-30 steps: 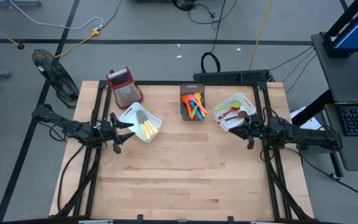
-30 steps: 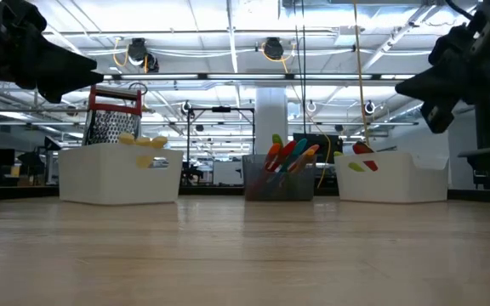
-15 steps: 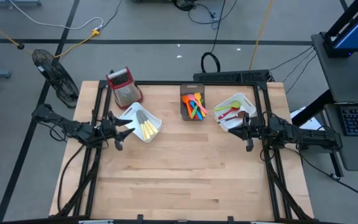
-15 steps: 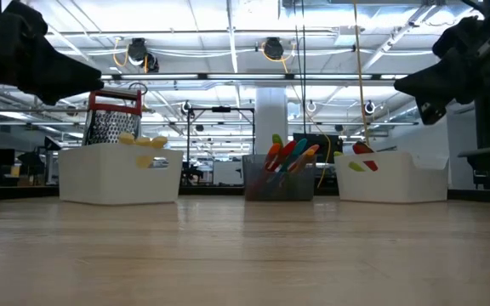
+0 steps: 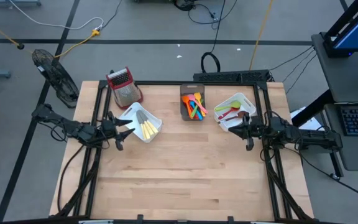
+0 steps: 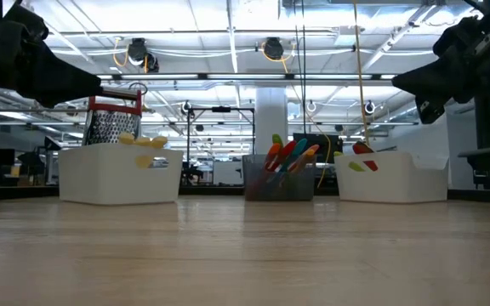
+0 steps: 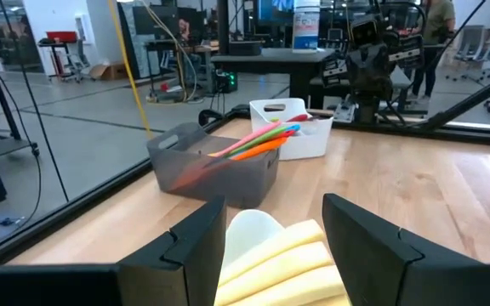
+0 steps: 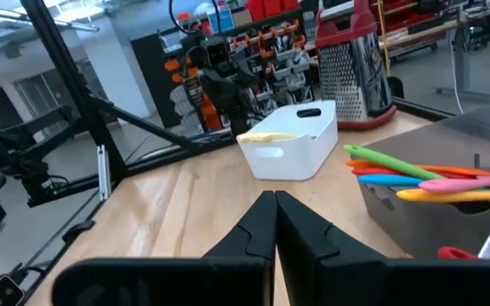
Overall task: Pick & Place Kitchen Items
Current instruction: Return to Home Position
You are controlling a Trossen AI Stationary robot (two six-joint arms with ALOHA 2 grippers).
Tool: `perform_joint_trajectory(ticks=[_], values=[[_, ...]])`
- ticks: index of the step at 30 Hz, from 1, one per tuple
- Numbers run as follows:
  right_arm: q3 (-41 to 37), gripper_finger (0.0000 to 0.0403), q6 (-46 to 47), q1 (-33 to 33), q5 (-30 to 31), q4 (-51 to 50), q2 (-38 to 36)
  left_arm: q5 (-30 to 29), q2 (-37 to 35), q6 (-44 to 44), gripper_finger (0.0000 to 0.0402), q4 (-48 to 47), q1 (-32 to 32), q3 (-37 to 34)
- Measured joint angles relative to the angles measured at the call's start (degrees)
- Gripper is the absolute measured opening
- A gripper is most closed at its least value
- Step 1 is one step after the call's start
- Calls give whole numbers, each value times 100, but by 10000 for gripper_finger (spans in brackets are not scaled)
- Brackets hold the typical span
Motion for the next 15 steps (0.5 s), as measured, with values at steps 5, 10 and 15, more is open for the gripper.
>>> perform_joint_trajectory(ticks=[5,10,15], values=[[0,0,1,-2,-13,644,-4,0,0,0,200,3,2,0],[-2,0,1,-2,-10,721,0,0,0,1,200,4,2,0],[-4,0,1,-2,-7,732,0,0,0,2,200,6,2,0]])
